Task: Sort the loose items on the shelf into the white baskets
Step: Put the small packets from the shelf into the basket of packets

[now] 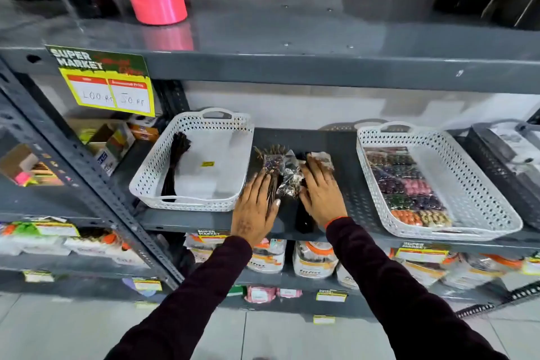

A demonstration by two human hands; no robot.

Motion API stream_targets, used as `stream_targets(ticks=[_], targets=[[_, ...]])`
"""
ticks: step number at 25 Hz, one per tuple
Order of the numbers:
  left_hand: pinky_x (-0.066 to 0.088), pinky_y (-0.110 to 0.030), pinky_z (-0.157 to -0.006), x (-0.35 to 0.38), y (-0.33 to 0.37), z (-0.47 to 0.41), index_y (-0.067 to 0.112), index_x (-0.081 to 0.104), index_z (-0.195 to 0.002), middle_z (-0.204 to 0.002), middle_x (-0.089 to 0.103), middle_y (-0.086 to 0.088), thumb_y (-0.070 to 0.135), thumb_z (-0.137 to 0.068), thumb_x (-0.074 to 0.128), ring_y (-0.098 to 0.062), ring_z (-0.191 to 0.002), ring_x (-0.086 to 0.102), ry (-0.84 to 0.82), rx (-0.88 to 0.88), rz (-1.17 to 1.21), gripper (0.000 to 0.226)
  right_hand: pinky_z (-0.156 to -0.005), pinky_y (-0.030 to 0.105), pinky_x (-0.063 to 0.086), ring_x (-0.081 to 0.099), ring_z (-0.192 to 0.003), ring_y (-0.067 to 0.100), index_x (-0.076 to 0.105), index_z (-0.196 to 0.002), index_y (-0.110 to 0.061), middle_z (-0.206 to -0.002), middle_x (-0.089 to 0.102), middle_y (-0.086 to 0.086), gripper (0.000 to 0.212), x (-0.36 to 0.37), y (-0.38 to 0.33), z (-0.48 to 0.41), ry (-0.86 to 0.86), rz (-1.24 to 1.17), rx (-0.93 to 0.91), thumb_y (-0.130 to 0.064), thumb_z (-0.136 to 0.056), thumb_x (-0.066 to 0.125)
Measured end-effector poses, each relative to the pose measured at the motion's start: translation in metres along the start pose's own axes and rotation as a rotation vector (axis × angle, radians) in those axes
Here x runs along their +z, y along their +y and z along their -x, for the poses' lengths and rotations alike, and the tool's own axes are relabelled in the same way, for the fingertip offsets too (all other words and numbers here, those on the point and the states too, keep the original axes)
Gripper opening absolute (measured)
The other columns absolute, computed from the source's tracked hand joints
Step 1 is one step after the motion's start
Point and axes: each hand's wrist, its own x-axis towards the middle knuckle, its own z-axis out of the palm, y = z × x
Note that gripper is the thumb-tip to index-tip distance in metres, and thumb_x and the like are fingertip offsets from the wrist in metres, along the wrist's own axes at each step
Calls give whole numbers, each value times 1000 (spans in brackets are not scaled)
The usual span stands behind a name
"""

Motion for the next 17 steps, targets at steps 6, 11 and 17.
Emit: stream_targets(ticks=[6,11,17], targets=[[7,-34,-119,19,-15,5,9,-2,-148,-159,12,-14,84,-74,23,-24,-147,9,-324,-116,-70,108,-114,34,34,31,-143,18,43,-142,-25,-155,35,-4,61,-1,7,-34,-449,3,-171,1,-88,44],[5,-35,-121,24,-16,3,3,1,-147,-160,5,-13,90,-66,24,-22,-147,2,-397,-154,-158,121,-103,39,47,54,-125,27,54,-132,-25,-139,54,5,46,-2,-8,-55,-627,129,-206,-16,-87,57],[4,-34,-120,26,-15,3,3,8,-147,-160,10,-12,93,-62,19,-21,-147,5,-377,-159,-178,125,-91,36,52,63,-111,26,61,-123,-24,-124,66,4,33,-13,-3,-44,-420,80,-176,-16,-92,51]])
